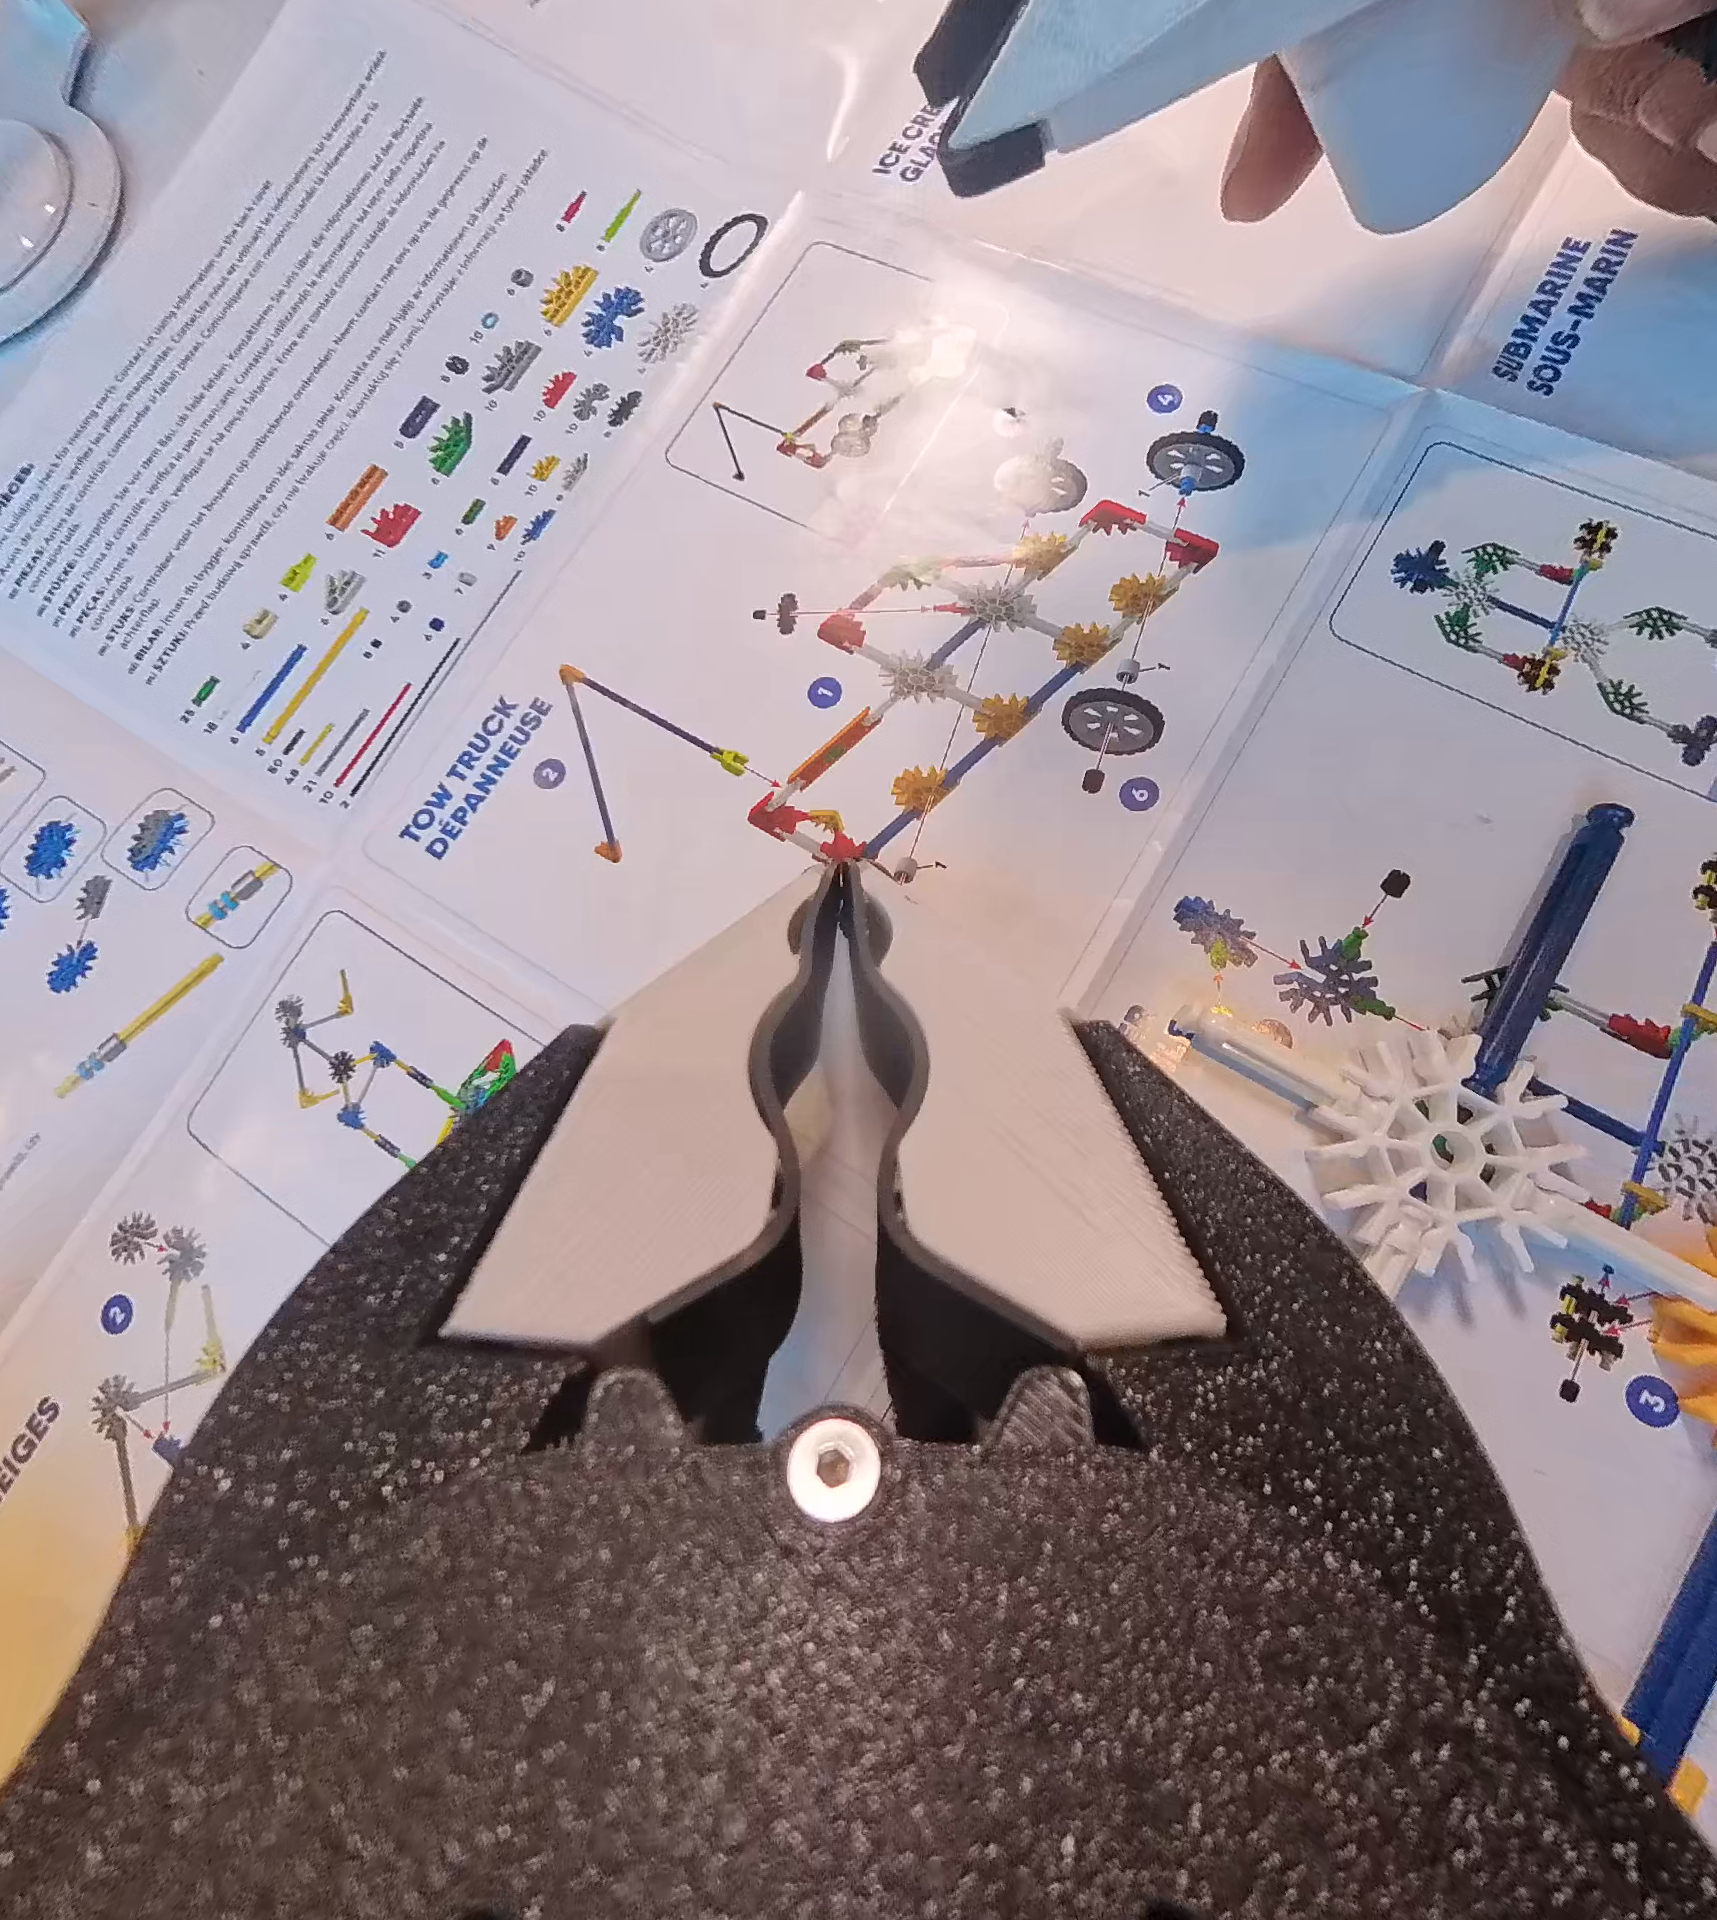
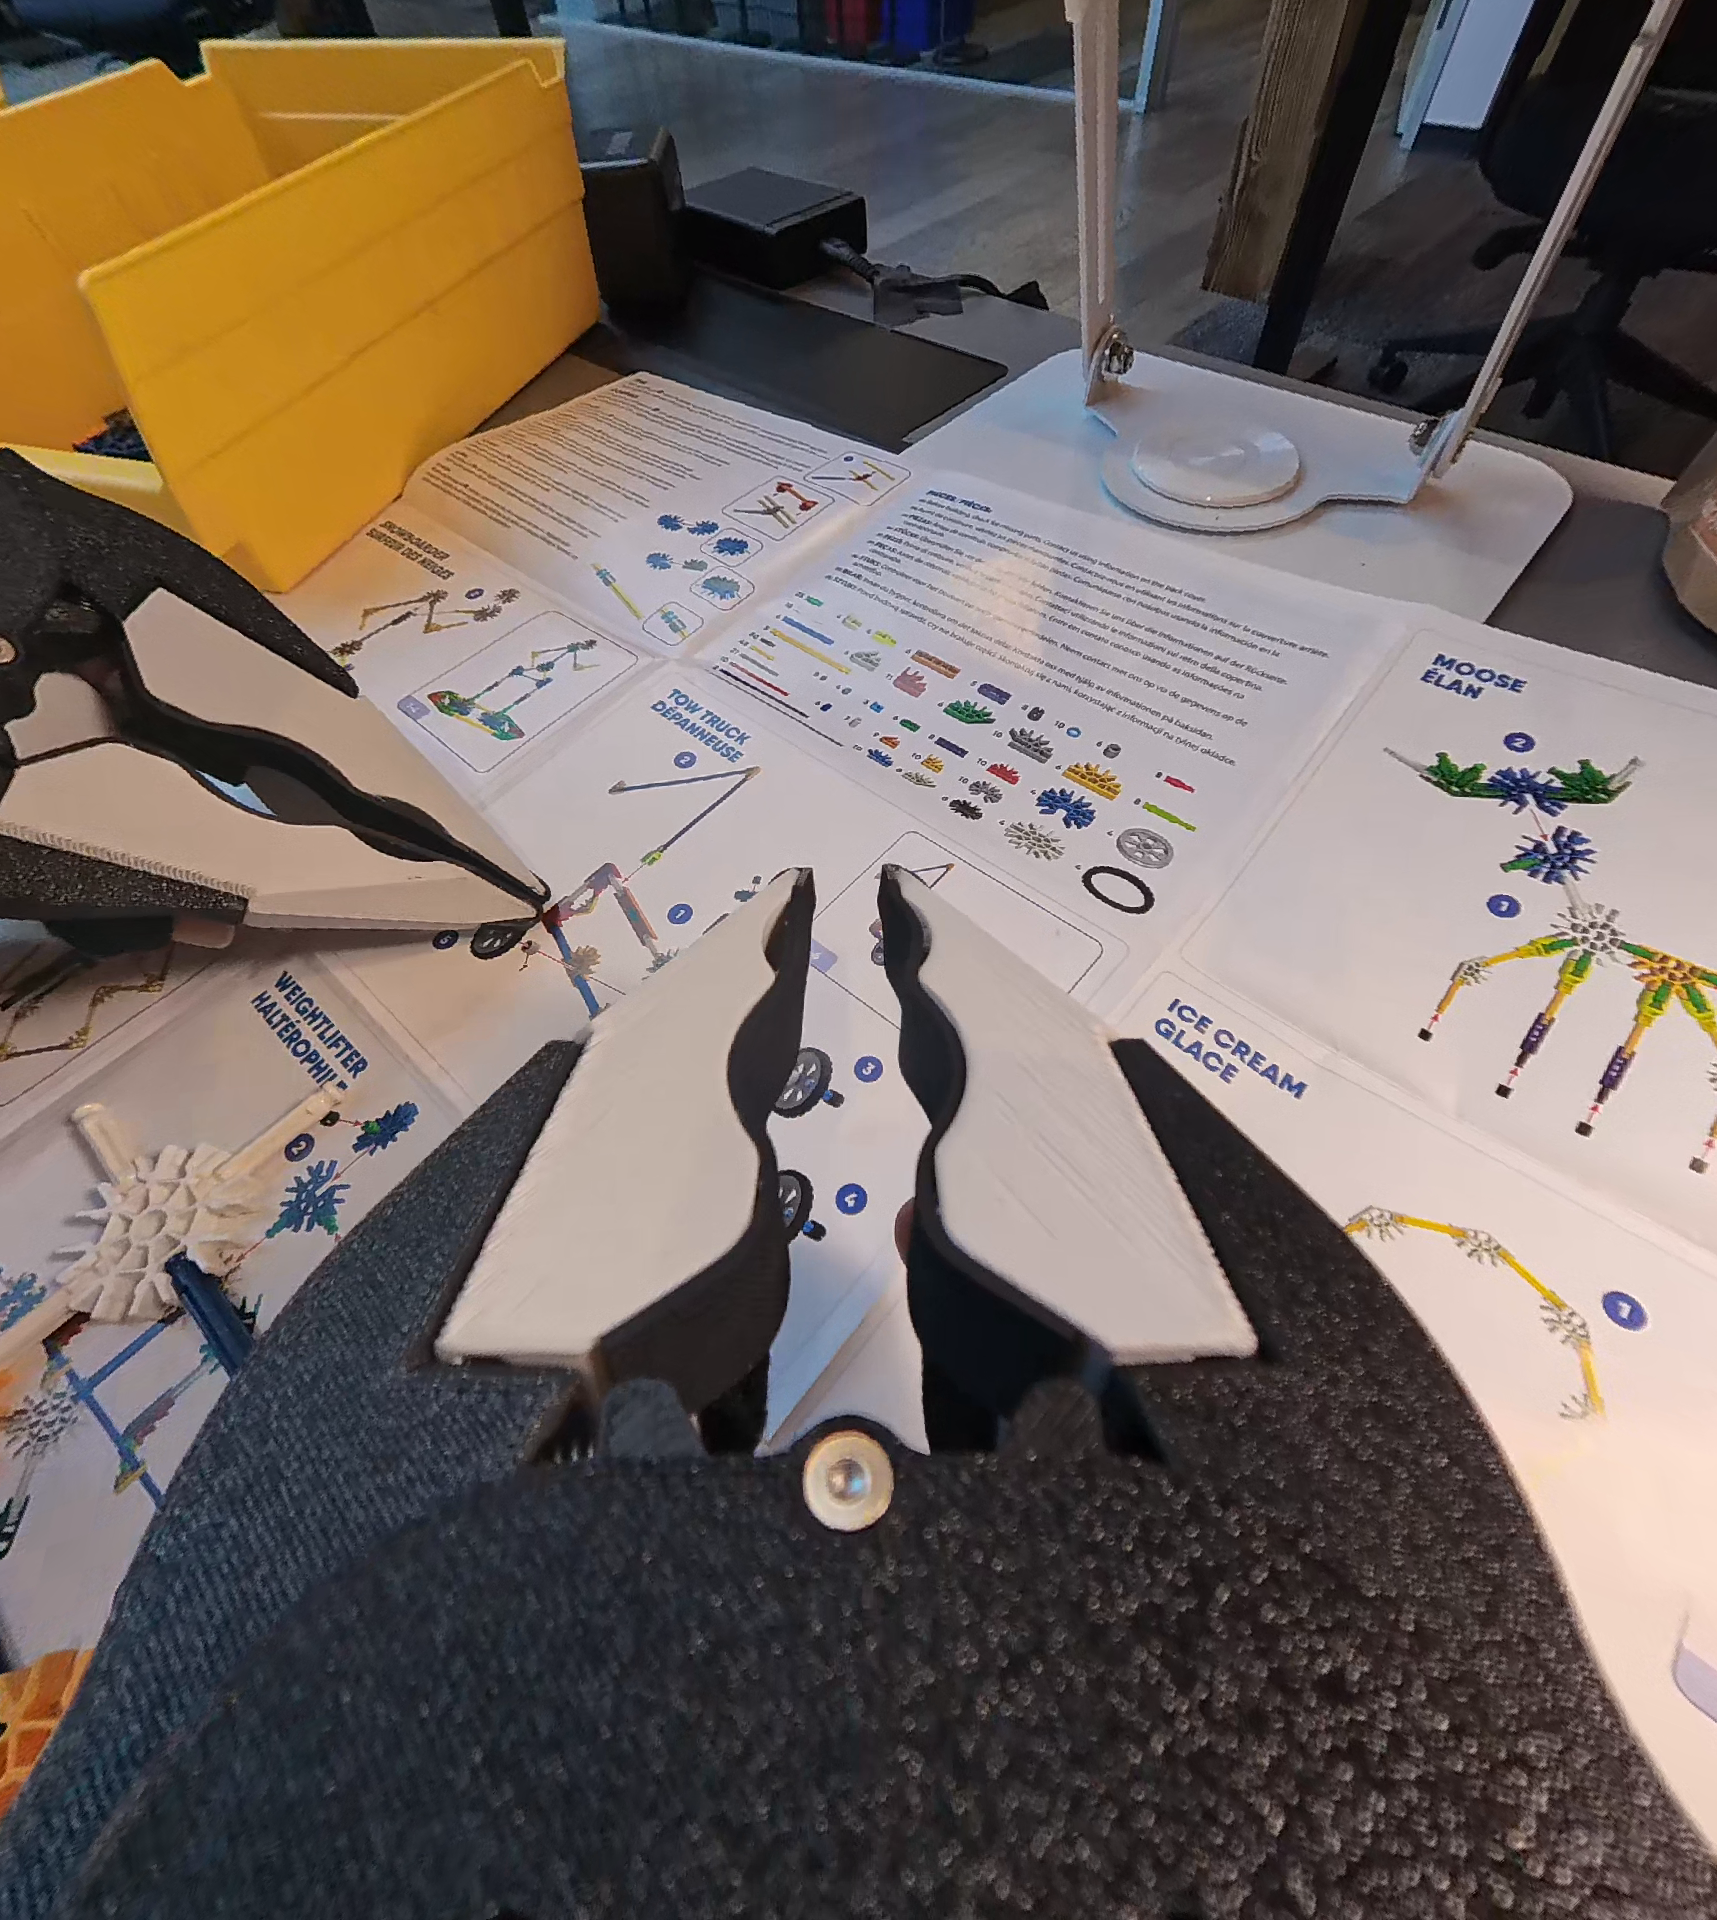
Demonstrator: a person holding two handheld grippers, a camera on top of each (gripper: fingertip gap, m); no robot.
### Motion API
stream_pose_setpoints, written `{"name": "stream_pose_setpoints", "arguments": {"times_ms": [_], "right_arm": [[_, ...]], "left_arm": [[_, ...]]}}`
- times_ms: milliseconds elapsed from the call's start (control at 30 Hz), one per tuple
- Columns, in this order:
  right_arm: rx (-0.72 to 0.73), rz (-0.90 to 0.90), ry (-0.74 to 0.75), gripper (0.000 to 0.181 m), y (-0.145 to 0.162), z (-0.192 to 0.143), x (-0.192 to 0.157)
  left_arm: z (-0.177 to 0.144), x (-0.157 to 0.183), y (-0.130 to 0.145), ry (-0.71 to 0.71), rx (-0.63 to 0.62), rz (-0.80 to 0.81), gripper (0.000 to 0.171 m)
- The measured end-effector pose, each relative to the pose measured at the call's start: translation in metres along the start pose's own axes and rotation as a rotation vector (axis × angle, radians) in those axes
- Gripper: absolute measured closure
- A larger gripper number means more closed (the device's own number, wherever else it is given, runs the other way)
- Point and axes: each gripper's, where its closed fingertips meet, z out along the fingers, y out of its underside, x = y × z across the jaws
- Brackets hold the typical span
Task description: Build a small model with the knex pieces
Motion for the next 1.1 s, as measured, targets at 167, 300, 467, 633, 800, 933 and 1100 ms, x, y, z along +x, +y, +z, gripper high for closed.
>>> {"name": "stream_pose_setpoints", "arguments": {"times_ms": [167, 300, 467, 633, 800, 933, 1100], "right_arm": [[-0.009, -0.015, 0.0, 0.169, 0.001, 0.001, -0.003], [-0.006, -0.053, 0.008, 0.169, -0.001, 0.0, -0.007], [-0.002, -0.065, 0.006, 0.166, -0.003, 0.001, -0.011], [0.001, -0.079, -0.007, 0.164, -0.004, 0.003, -0.019], [0.03, -0.121, 0.005, 0.163, -0.019, -0.006, -0.023], [0.103, -0.134, -0.008, 0.163, -0.042, -0.032, -0.03], [0.103, -0.141, -0.02, 0.162, -0.021, -0.069, -0.041]], "left_arm": [[0.0, 0.0, 0.0, -0.003, 0.0, 0.003, 0.171], [-0.001, -0.001, -0.001, -0.008, 0.009, 0.0, 0.168], [-0.018, -0.008, -0.02, -0.026, 0.123, -0.039, 0.164], [-0.057, -0.025, -0.054, -0.079, 0.296, -0.048, 0.159], [-0.137, -0.072, -0.088, -0.232, 0.479, -0.047, 0.153], [-0.252, -0.154, -0.068, -0.493, 0.573, -0.137, 0.151], [-0.374, -0.252, 0.066, -0.782, 0.41, -0.402, 0.153]]}}
